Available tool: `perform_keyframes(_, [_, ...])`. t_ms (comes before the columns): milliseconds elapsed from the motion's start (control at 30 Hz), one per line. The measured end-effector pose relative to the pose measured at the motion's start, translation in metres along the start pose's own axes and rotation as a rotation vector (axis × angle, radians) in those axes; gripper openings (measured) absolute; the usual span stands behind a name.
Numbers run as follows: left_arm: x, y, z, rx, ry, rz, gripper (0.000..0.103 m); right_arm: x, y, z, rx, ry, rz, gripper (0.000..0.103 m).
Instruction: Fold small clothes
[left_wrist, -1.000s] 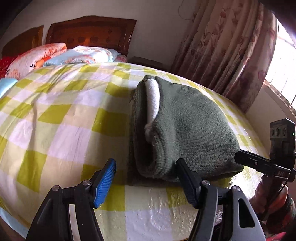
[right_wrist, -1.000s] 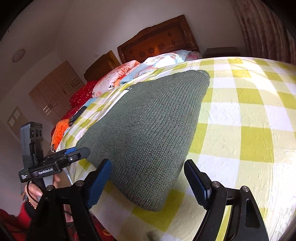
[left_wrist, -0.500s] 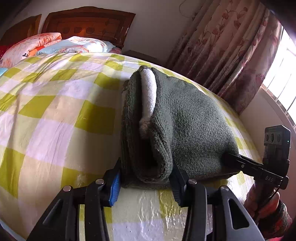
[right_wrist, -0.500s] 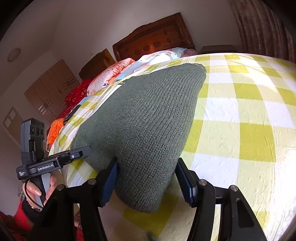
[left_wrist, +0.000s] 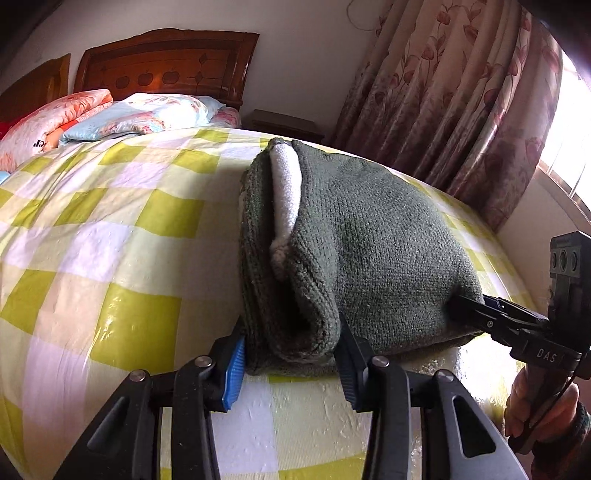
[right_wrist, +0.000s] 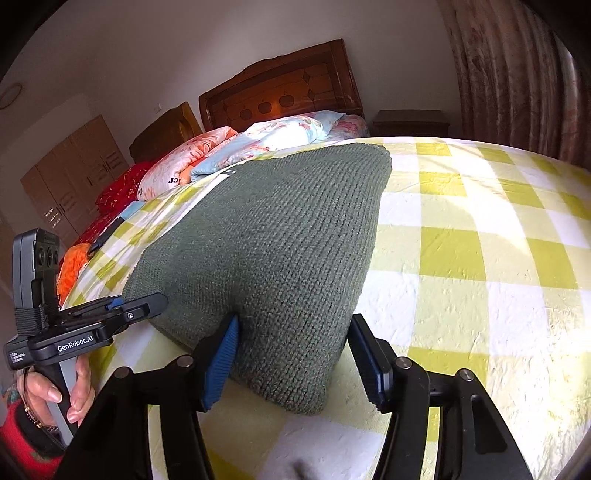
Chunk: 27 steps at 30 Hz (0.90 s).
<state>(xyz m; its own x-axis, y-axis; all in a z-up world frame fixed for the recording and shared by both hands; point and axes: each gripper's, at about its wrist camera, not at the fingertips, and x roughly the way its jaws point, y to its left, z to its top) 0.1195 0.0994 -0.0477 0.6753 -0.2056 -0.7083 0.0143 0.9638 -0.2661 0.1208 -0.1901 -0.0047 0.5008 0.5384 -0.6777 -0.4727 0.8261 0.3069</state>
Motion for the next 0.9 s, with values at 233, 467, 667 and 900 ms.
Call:
perform_keyframes(233, [-0.032,-0.060,-0.008,0.260,-0.194,0.239,0.045,-0.033,0.039,-0.003,-0.148,-0.148,-0.139,0.103])
perform_keyframes(467, [-0.004,-0.049,-0.012,0.265,-0.085,0.264,0.047,-0.011,0.065,-0.011,-0.372,-0.096,-0.302,0.103])
perform_keyframes(667, [-0.082,-0.032,-0.023,0.187,-0.273,0.226,0.047,-0.072,0.052,-0.019,-0.292,-0.166,-0.259,0.103])
perform_keyframes(900, [-0.176,-0.062,-0.028,0.247,-0.585,0.414,0.097,-0.171,0.075,-0.038,-0.243,-0.440,-0.219,0.103])
